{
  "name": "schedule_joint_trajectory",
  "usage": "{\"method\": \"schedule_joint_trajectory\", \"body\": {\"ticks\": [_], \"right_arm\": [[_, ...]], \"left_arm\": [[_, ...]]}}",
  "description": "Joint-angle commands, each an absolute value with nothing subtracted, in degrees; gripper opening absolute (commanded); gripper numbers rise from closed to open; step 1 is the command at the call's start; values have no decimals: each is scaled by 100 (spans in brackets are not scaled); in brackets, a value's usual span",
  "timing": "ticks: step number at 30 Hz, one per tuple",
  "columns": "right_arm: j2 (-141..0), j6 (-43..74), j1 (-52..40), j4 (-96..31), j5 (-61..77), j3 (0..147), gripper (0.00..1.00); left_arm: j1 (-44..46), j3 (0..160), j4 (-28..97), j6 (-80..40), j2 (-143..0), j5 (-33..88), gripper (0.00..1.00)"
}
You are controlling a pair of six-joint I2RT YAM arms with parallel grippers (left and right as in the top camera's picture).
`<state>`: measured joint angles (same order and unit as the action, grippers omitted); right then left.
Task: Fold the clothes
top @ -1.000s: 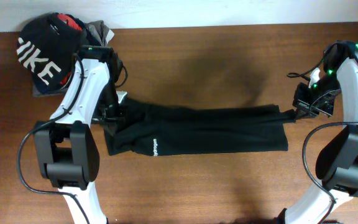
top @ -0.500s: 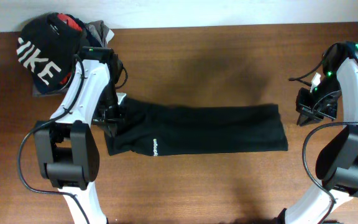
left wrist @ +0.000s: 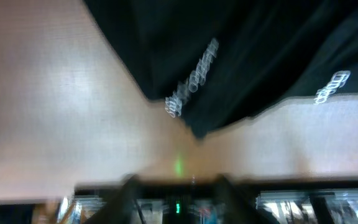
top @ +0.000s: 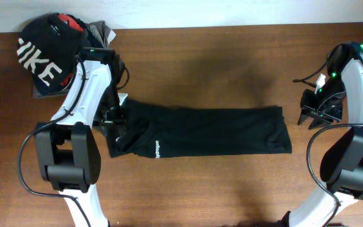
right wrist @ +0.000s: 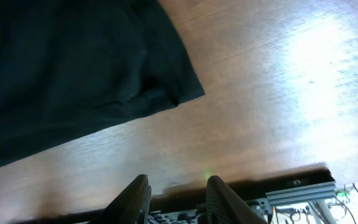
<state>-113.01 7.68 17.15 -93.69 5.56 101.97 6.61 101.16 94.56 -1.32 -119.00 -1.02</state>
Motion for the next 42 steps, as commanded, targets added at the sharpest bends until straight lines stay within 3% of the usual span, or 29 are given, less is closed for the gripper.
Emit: {"method": "schedule_joint_trajectory", "body": {"ticks": [1, 6, 9, 10, 12, 25, 27, 30, 31, 32, 35, 42], "right_arm": [[-11181, 469, 1557, -9192, 930, 10178, 34], [-11190, 471, 1149, -8888, 923, 10175, 38], [-11190, 471, 941, -8777, 923, 10160, 40], [-11190, 471, 878, -8746, 923, 10145, 40], [-11190, 471, 768, -8680, 923, 10119, 40], [-11190, 471, 563, -8471, 819, 9701, 40], [-11190, 471, 563, -8394, 840, 9601, 35], [-11190, 491, 561, -8228, 899, 9358, 9], [-11190, 489, 563, -8171, 954, 9260, 4], [-11190, 491, 563, -8082, 993, 9120, 4], [-11190, 491, 563, -7732, 991, 8764, 4], [-11192, 937, 563, -6517, 1031, 7931, 4]], "left_arm": [[628, 10092, 8892, -64, -11736, 255, 29], [674, 10092, 7894, -62, -11736, 1424, 32], [821, 10092, 7638, -62, -11736, 1463, 34], [908, 10092, 7548, -62, -11738, 1426, 36], [1076, 10092, 7411, -64, -11740, 1295, 50], [1356, 9590, 7201, 314, -11740, 449, 50], [1347, 9439, 7087, 314, -11740, 447, 42], [1291, 9157, 6908, 307, -11740, 447, 30], [1262, 9098, 6897, 307, -11740, 447, 26], [1221, 9045, 6901, 307, -11740, 449, 20], [1155, 8980, 6899, 305, -11740, 449, 13], [1015, 8799, 6842, 307, -11740, 447, 12]]}}
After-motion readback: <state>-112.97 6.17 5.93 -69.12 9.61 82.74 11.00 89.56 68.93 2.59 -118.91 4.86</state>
